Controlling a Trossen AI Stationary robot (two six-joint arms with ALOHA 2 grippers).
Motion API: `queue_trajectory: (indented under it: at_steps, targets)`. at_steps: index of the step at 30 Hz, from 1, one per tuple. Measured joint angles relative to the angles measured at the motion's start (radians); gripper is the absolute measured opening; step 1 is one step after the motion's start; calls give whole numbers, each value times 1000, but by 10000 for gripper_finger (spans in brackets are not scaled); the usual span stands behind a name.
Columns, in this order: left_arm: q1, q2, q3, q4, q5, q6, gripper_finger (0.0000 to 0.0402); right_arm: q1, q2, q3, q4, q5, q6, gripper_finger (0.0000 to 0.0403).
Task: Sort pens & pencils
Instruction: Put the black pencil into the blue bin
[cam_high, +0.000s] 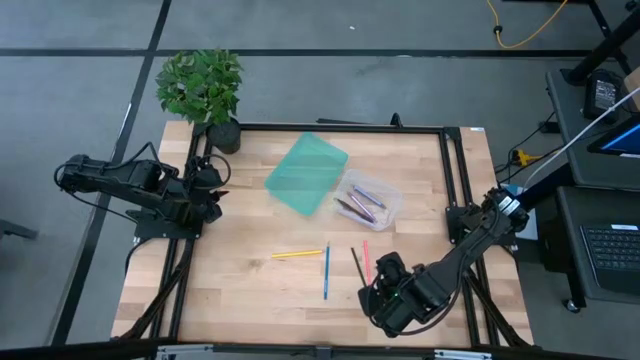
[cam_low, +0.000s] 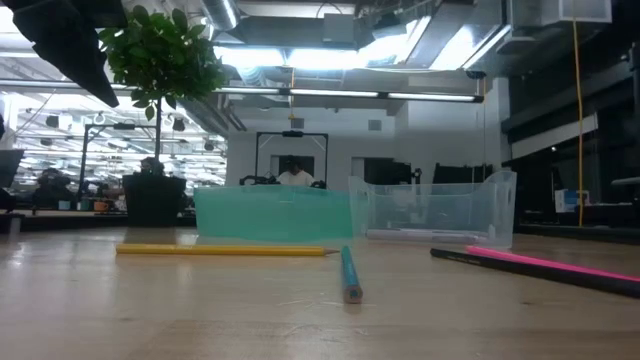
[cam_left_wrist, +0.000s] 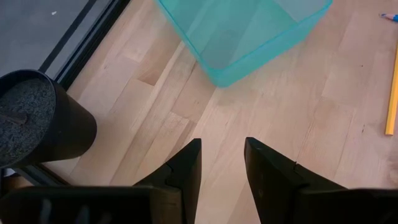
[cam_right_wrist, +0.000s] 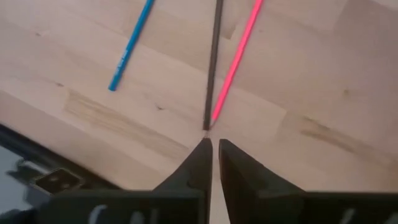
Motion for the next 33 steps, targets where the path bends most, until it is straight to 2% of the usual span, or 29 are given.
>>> queue_trajectory:
  at_steps: [15,24,27,33]
  targets:
    - [0,0,0,0,0,-22,115,-13,0,-3,13,-19,-29,34]
    - [0,0,0,-1,0,-22,115,-13,3,-3,-32,-25,72,34]
    - [0,0,0,-4,0,-22,115,-13,25,-3,-77,-86,105,34]
    - [0,0,0,-4,-9,-22,115,-16,126,-3,-95,-276,100,35]
